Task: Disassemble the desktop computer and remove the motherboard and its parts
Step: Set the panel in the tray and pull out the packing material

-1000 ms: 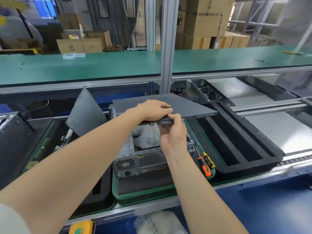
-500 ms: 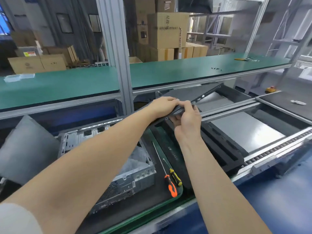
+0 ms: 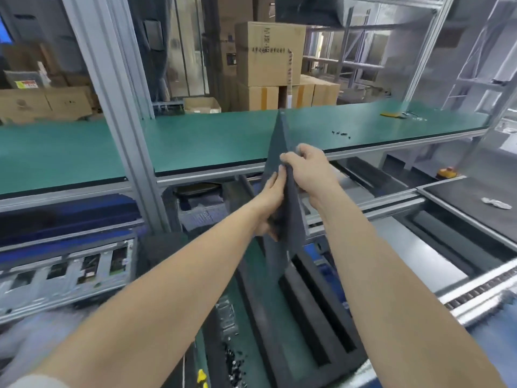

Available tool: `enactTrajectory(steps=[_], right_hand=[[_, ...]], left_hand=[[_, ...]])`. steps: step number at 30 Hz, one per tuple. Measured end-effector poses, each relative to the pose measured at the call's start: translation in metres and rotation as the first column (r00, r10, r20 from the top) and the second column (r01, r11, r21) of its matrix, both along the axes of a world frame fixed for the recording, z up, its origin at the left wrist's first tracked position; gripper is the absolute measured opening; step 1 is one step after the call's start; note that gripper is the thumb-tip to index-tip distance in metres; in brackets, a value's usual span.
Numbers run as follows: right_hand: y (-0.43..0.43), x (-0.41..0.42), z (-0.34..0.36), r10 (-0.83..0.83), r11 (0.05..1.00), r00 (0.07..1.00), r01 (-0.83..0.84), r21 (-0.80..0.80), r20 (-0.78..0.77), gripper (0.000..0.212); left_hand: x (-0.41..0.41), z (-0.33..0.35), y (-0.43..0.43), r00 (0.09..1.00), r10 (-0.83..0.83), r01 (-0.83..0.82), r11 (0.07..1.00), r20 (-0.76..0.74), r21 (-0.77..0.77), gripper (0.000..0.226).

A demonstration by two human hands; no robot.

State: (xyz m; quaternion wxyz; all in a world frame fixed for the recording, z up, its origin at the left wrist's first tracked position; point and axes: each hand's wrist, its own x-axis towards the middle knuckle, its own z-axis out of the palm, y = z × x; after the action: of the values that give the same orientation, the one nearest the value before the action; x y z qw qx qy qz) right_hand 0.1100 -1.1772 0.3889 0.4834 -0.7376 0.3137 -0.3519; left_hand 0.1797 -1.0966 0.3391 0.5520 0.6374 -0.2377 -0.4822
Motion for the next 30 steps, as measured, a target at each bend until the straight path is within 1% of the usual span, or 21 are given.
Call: enactTrajectory(steps=[1,3,6,9,13,18,23,27,30], right_hand=[[-0.016,0.006,-0.002,0.034,0.999,0.998,-0.036,-0.029,-0.052,0.039],[-0.043,0.021,-0.009,0.079,0.992,0.985,-0.093,-0.089,-0.152,0.040],[-0.073,0.043,-0.019,0.067,0.974,0.956,-0.124,-0.187,-0.285,0.039],[-0.092,0.061,-0.031,0.058,0.960,0.924,-0.156,-0.233,-0.378,0.037],[-0.111,0.075,-0.052,0.099,0.957,0.897,-0.205,-0.207,-0.430,0.039],[-0.124,0.086,-0.057,0.089,0.934,0.884,-0.234,-0.269,-0.460,0.037],[-0.132,0.087,-0.069,0.067,0.939,0.877,-0.216,-0.266,-0.476,0.037],[-0.129,0.087,-0.094,0.085,0.948,0.879,-0.216,-0.232,-0.468,0.036],[-0.122,0.090,-0.115,0.084,0.948,0.878,-0.216,-0.233,-0.472,0.038]], left_hand=[[0.001,-0.008,-0.012,0.999,0.027,-0.027,1.000,-0.028,-0.001,0.132],[0.005,-0.023,-0.034,0.994,0.065,-0.068,0.997,-0.089,-0.029,0.137],[0.012,-0.041,-0.061,0.978,0.108,-0.112,0.994,-0.179,-0.013,0.129],[0.021,-0.053,-0.080,0.966,0.152,-0.149,0.988,-0.211,0.029,0.113],[0.031,-0.073,-0.095,0.959,0.177,-0.169,0.984,-0.222,0.056,0.102],[0.039,-0.089,-0.112,0.953,0.214,-0.217,0.976,-0.214,0.009,0.092],[0.040,-0.104,-0.120,0.950,0.172,-0.181,0.983,-0.260,-0.014,0.085],[0.041,-0.125,-0.118,0.957,0.195,-0.194,0.981,-0.215,0.026,0.076],[0.045,-0.141,-0.116,0.958,0.242,-0.243,0.970,-0.155,0.009,0.061]])
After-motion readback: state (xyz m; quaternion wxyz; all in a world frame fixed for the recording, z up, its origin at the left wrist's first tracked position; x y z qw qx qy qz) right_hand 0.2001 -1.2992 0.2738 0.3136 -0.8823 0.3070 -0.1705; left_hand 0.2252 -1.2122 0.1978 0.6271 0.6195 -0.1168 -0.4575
